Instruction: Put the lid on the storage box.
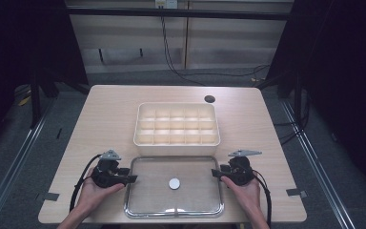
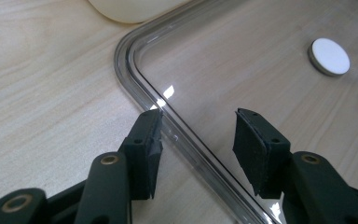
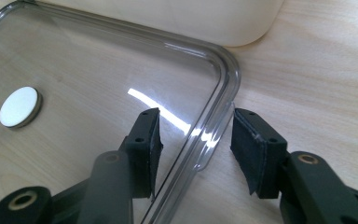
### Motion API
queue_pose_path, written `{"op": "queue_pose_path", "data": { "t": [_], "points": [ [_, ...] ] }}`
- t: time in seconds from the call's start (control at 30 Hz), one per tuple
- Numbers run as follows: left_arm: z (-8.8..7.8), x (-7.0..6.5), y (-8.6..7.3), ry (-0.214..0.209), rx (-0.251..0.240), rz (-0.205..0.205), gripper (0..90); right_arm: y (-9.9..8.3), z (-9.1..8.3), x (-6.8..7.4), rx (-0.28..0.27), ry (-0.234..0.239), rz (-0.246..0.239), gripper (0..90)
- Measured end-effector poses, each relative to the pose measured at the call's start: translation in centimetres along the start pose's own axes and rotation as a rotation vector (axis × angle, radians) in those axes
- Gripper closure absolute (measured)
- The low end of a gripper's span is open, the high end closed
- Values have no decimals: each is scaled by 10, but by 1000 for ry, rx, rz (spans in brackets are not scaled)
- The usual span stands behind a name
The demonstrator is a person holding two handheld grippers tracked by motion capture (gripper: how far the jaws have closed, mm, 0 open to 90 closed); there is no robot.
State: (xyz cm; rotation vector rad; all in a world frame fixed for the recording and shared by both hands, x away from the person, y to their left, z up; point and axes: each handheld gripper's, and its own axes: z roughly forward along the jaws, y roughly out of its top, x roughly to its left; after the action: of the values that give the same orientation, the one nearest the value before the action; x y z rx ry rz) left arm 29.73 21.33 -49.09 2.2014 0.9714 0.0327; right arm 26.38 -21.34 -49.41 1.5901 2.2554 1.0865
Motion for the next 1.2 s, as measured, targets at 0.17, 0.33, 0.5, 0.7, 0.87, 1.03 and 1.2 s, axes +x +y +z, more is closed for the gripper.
{"op": "queue_pose_path", "data": {
  "t": [0.17, 0.33, 0.5, 0.7, 0.87, 1.03, 1.2],
  "points": [
    [0, -1, 0, 5, 2, 2, 516, -2, 1, 1, 4, -16, -2, 533],
    [0, -1, 0, 0, 2, 4, 524, -3, 1, 1, -4, -22, 0, 534],
    [0, -1, -1, 5, 3, 10, 542, -4, 2, 3, -12, -20, 18, 539],
    [0, -2, -1, 10, 3, 18, 544, -7, 2, -5, -52, 42, 136, 535],
    [0, -2, -1, 11, 4, 20, 543, -8, 2, -9, -70, 74, 232, 537],
    [0, -2, -1, 11, 7, 24, 543, -14, -2, -19, -124, 167, 404, 595],
    [0, -4, -2, 17, 2, 26, 527, -16, -4, -20, -149, 197, 449, 592]
  ]
}}
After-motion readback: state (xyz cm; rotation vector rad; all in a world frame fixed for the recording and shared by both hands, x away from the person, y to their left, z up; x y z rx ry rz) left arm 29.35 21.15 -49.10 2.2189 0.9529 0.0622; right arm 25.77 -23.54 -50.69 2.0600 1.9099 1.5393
